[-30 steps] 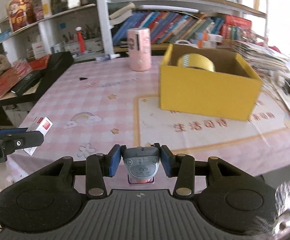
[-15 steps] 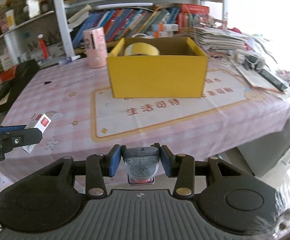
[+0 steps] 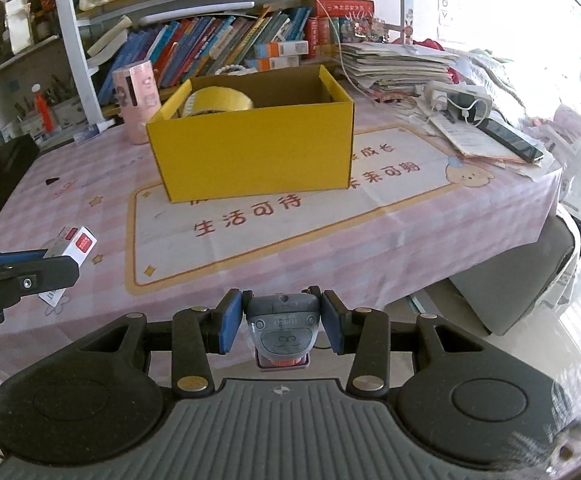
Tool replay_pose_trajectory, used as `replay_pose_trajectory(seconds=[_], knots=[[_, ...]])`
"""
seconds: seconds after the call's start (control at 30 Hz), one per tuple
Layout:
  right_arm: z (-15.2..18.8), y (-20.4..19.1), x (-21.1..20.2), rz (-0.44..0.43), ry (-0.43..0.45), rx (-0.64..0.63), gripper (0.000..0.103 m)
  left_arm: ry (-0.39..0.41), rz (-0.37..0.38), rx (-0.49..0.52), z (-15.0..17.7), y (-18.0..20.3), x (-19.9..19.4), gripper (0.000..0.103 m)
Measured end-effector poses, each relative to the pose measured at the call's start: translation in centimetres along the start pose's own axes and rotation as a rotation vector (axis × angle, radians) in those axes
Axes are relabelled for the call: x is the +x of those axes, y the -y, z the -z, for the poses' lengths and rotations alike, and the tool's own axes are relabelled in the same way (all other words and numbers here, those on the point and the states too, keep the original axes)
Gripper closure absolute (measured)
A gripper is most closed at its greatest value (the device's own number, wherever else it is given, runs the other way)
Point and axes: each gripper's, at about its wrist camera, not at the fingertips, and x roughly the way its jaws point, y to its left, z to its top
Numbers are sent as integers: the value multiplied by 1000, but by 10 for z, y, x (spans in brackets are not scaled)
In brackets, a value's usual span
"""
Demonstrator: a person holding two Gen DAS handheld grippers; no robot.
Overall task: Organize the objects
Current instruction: 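Lift the card box and toy car and carry them toward the yellow box, then lower both grippers into the yellow box and open them to release the items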
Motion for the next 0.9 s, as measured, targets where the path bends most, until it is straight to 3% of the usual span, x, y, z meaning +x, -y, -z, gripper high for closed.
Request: replay_pose_trajectory(seconds=[0.3, 0.7, 0.9], knots=[[-47, 20, 17, -3, 73, -19, 63, 85, -28, 31, -41, 6, 16, 76], [-159, 33, 49, -98, 279, -99, 63, 245, -81, 38, -121, 9, 57, 76], [-202, 36, 83, -145, 319, -137, 63, 244, -129, 13, -144, 5, 89, 75]])
